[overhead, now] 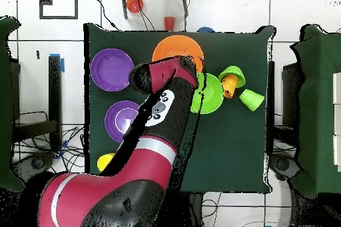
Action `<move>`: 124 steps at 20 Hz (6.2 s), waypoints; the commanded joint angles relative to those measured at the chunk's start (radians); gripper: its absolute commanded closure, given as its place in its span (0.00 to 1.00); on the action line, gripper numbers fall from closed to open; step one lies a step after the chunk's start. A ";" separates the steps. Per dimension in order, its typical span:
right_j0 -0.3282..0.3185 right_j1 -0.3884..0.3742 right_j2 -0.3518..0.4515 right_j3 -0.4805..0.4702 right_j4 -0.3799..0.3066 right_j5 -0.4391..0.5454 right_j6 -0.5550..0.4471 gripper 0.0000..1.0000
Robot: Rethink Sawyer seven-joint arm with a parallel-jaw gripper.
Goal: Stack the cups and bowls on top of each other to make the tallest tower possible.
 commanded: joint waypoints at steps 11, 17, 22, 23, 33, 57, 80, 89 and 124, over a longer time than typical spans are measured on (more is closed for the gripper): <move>0.070 0.164 0.003 -0.252 0.175 0.197 0.304 1.00; 0.066 0.116 0.010 -0.172 0.184 0.170 0.250 1.00; 0.042 0.058 0.030 -0.082 0.178 0.136 0.164 1.00; 0.034 0.040 0.034 -0.060 0.176 0.132 0.141 1.00; -0.029 -0.192 0.060 0.204 0.140 0.148 -0.051 1.00; -0.065 -0.226 0.072 0.029 0.108 0.298 -0.037 1.00; -0.138 -0.260 0.111 -0.016 0.112 0.296 -0.072 1.00; -0.153 -0.198 0.116 -0.089 0.098 0.280 -0.055 1.00; -0.010 0.031 0.003 -0.379 0.176 0.438 0.228 1.00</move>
